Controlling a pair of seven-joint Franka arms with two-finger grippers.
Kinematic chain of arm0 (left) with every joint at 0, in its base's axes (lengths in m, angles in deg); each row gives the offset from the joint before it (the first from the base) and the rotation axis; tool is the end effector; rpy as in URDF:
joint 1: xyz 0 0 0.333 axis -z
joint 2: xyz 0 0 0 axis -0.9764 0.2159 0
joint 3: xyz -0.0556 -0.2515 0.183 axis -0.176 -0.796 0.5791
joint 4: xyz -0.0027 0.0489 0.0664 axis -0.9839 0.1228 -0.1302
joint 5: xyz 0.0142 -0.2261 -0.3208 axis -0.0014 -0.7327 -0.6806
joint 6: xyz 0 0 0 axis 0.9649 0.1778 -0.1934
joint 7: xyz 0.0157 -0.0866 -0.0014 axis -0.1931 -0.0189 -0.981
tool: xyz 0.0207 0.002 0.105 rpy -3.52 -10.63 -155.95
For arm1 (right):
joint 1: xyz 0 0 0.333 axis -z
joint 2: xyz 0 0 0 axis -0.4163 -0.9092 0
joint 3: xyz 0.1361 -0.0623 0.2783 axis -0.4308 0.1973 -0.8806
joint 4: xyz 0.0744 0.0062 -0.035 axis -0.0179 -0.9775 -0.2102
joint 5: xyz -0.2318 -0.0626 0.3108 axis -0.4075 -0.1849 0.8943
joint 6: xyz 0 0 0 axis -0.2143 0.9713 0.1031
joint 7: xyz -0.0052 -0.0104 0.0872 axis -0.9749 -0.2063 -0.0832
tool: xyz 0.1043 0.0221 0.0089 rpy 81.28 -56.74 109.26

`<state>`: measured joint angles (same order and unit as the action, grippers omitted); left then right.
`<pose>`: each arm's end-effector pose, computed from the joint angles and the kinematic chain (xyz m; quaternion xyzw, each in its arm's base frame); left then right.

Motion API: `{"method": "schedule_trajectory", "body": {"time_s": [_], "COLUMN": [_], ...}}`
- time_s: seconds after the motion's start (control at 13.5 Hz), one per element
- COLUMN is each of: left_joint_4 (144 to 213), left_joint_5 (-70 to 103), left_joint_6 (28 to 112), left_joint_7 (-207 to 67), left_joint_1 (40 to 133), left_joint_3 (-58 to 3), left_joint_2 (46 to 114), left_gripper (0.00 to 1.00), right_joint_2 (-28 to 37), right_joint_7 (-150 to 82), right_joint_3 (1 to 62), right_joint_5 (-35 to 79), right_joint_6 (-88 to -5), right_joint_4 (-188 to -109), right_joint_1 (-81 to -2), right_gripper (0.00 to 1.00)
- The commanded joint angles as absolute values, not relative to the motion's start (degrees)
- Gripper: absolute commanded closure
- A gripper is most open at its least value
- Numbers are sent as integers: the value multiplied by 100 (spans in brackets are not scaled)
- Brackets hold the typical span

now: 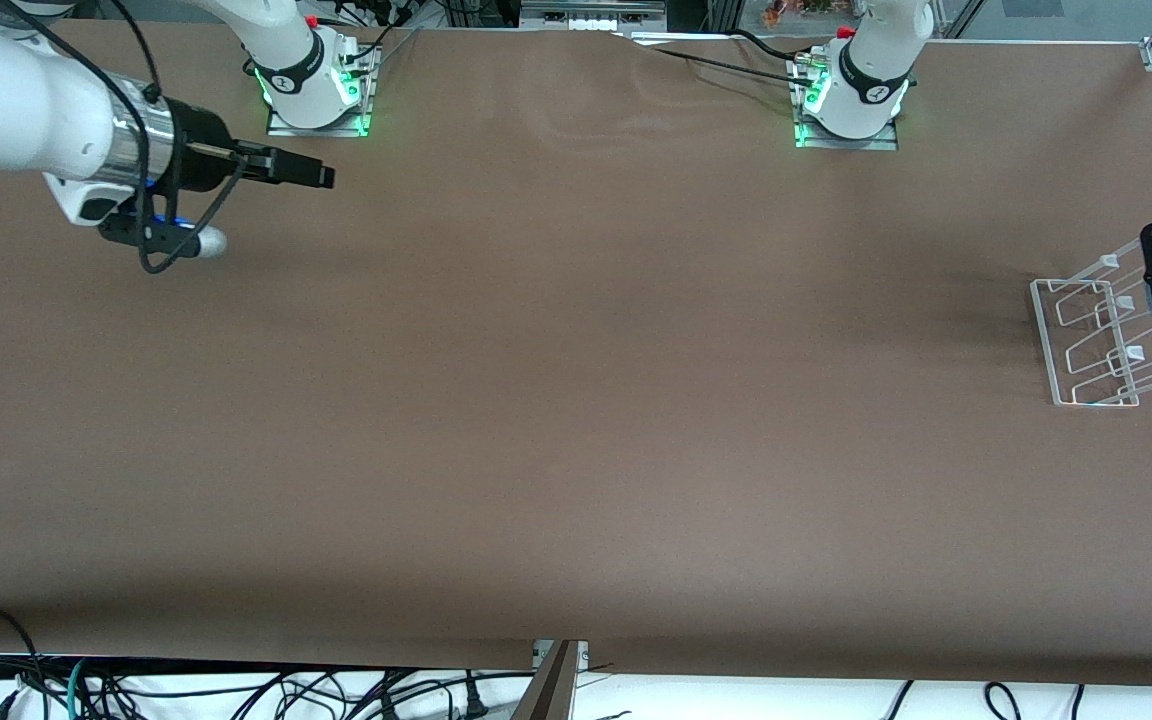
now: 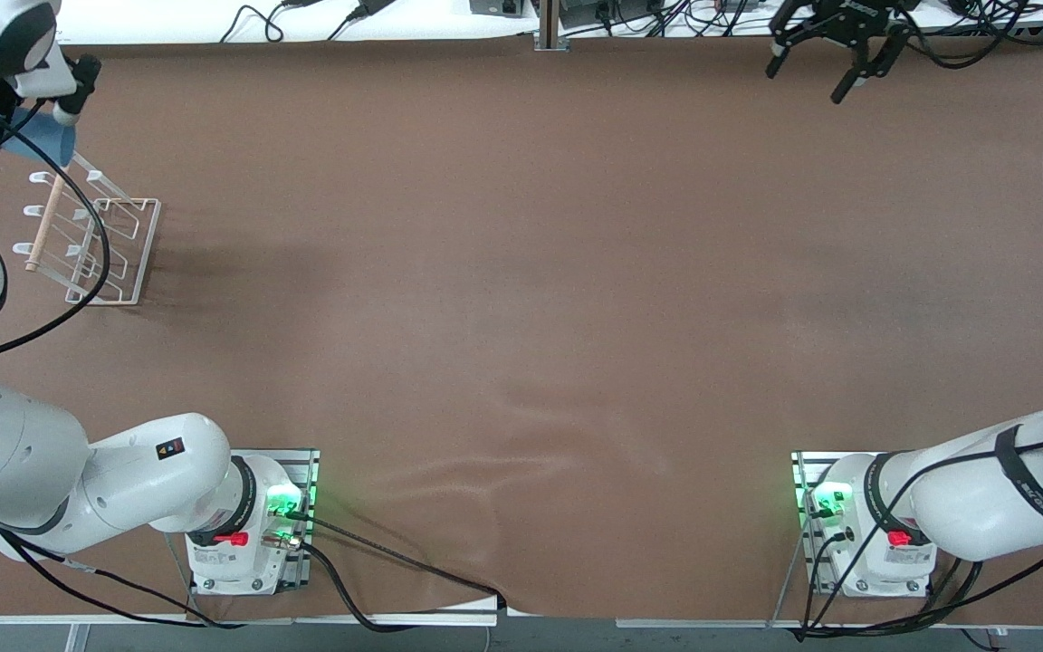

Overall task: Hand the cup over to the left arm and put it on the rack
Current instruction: 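Carry the cup to the rack with the left gripper while the right retracts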

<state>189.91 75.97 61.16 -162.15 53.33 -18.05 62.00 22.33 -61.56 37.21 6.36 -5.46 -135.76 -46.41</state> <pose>0.5438 0.2114 0.4296 -0.6443 0.6576 0.3441 0.1845 0.5326 0.1550 0.5866 -0.9701 0.0788 0.1950 0.1207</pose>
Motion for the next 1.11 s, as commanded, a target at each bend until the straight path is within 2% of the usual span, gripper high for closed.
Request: {"method": "schedule_trajectory", "body": {"time_s": [0.0,0.22,0.44,0.67,1.04], "left_joint_4": [19430,19755,20141,20949,21592], "left_joint_5": [8283,9134,9609,10226,11005], "left_joint_6": [6432,6600,6767,6838,6855], "left_joint_7": [-16276,-16006,-15470,-14704,-13906], "left_joint_1": [5161,5091,5081,5090,5125], "left_joint_3": [-1877,-1868,-1868,-1921,-2052], "left_joint_2": [6085,6094,6050,5568,5321], "left_gripper": [100,100,100,100,100], "right_joint_2": [2459,2459,2451,2442,2292], "right_joint_7": [-5045,-4182,-3714,-3661,-3652], "right_joint_3": [3056,2741,2695,2695,2730], "right_joint_5": [-201,-974,-1398,-1557,-1584], "right_joint_6": [-604,-1182,-1702,-1774,-1713], "right_joint_4": [-13712,-13886,-14098,-14037,-13652], "right_joint_1": [-3929,-3613,-3559,-3567,-3541], "right_gripper": [1,1,1,1,1]}}
